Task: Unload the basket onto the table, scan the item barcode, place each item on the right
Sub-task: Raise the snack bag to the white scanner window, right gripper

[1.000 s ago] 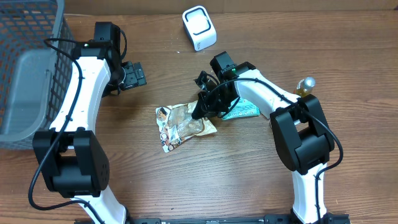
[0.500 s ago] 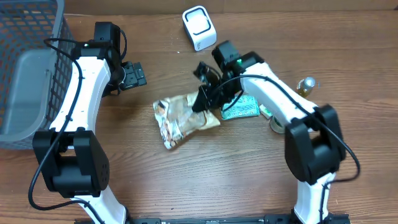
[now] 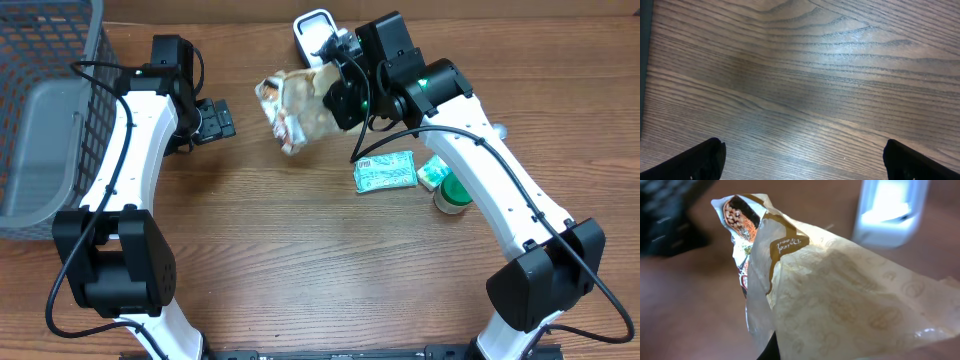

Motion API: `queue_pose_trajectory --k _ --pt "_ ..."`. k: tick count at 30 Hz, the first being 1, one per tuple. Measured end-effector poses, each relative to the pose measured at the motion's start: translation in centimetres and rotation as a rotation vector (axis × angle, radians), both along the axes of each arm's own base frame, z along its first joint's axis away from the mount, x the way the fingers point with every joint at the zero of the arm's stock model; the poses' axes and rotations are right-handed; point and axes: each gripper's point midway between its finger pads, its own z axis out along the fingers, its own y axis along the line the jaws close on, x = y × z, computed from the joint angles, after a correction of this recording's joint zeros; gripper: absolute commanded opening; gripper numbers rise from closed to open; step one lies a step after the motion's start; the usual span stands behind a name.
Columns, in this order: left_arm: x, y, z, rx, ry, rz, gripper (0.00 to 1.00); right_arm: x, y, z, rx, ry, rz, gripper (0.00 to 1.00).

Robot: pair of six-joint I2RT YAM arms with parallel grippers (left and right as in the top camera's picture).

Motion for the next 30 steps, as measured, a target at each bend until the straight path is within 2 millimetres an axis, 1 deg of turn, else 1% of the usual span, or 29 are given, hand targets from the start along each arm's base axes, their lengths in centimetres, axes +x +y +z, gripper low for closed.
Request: queue_pose_trajectory --k 3,6,9,11,15,20,22,24,26,30 --pt "0.0 0.0 0.0 0.000 -0.001 0.000 1.00 2.2 -1.0 0.9 -0.076 -0.125 -0.044 0.04" --pt "0.0 0.0 0.0 0.000 0.000 0.000 1.00 3.8 -1.6 2.0 -0.145 -0.238 -0.071 0.04" --pt "0.0 0.0 0.0 0.000 -0.001 0.000 1.00 5.5 -1.7 3.9 -0.179 -0.363 -0.096 0.04" --pt "0.0 0.0 0.0 0.000 -0.001 0.000 1.00 6.7 -1.7 5.6 -0.192 -0.456 -0.120 0.04" --pt "0.0 0.0 0.0 0.000 -0.001 0.000 1.00 8.2 -2.2 8.2 -0.247 -0.596 -0.156 0.04" --pt "0.0 0.1 0.0 0.003 -0.001 0.001 0.99 9.4 -2.5 9.8 -0.307 -0.703 -0.178 0.04" --pt "0.0 0.1 0.0 0.003 -0.001 0.001 0.99 9.8 -2.4 9.8 -0.337 -0.730 -0.178 0.04" --pt "0.0 0.1 0.0 0.003 -0.001 0.001 1.00 10.4 -2.2 9.2 -0.386 -0.753 -0.168 0.04" --pt "0.0 0.1 0.0 0.003 -0.001 0.001 1.00 11.1 -1.8 8.3 -0.440 -0.772 -0.156 0.04" --pt "0.0 0.1 0.0 0.003 -0.001 0.001 1.00 12.6 -1.0 5.2 -0.562 -0.791 -0.132 0.04"
